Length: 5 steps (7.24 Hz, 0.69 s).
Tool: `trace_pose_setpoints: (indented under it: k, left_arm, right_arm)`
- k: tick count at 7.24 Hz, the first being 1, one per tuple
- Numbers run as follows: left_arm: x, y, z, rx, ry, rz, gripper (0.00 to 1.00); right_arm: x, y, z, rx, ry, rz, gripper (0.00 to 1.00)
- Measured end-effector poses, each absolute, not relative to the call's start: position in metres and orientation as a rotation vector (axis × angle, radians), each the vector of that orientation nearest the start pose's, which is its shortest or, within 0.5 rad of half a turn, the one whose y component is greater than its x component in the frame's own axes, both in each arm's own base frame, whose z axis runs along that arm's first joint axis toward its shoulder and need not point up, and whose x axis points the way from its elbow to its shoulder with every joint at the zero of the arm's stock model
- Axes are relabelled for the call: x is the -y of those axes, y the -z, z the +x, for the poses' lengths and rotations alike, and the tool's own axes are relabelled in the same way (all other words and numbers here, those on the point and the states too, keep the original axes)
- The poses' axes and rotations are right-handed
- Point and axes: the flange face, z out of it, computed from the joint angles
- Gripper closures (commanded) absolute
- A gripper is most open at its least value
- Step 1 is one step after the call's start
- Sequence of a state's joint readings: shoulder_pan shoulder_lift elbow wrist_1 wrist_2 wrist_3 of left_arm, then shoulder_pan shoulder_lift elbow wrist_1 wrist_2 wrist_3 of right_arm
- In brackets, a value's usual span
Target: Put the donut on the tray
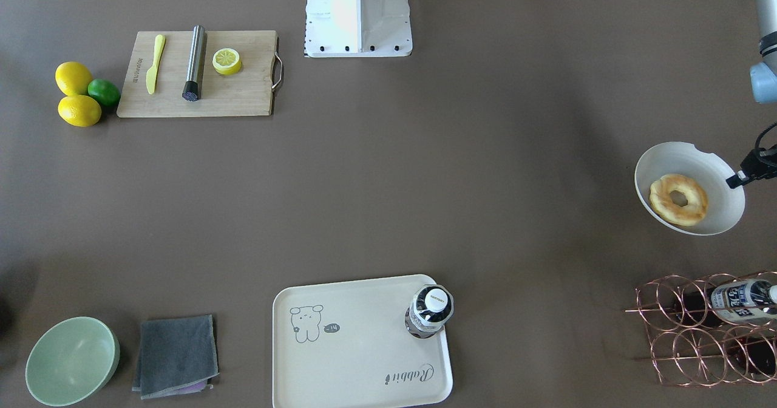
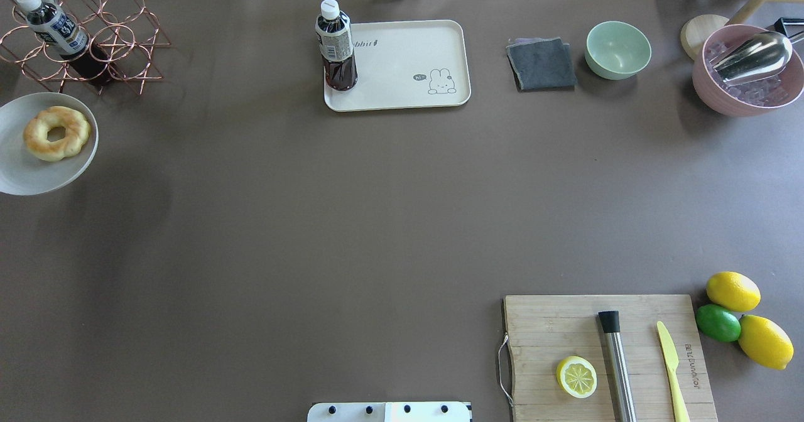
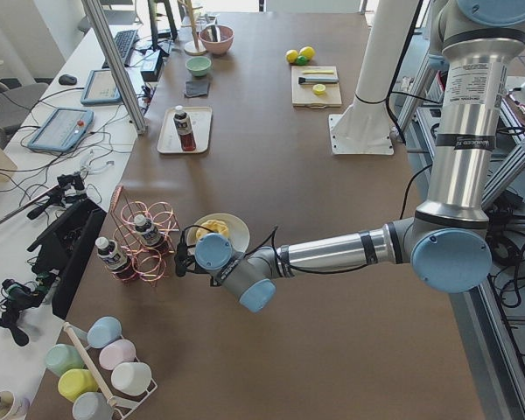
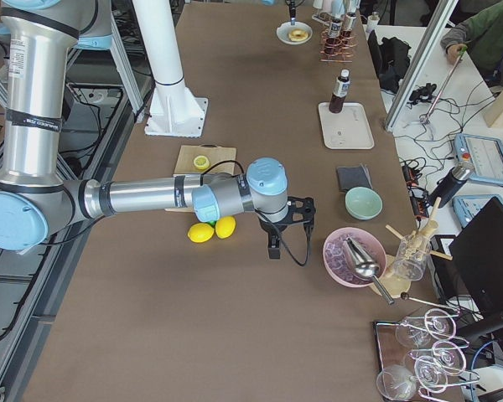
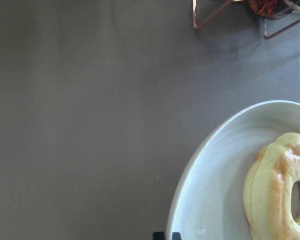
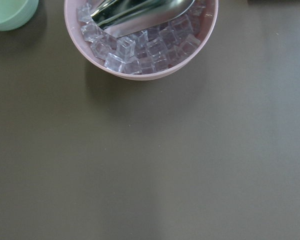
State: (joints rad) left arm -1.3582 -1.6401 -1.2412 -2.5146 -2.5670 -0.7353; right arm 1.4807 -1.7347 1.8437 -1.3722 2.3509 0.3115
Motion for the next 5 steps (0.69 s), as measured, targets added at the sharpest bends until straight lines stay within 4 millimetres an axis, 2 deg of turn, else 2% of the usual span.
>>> trace_pose_setpoints:
  k: [1,2,3,5]
  left_arm:
    - [0.514,-0.636,0.074,-1.153,0.158,0.115,1.00]
    - [0.506,-0.603,0.098,-1.161,0.195,0.112,1.00]
    - [0.497,-0.569,0.131,-1.161,0.233,0.112,1.00]
    - [0.474,-0.512,0.218,-1.159,0.308,0.114,1.00]
  right_arm:
    - [0.448,-0.562,0.005,0.836,-0.116,0.129,0.00]
    - [0.455,-0.546,-0.019,0.864,-0.147,0.127,0.00]
    - [0.463,-0.528,-0.047,0.899,-0.173,0.120,0.00]
    - [0.470,-0.484,-0.112,0.989,-0.225,0.097,0.00]
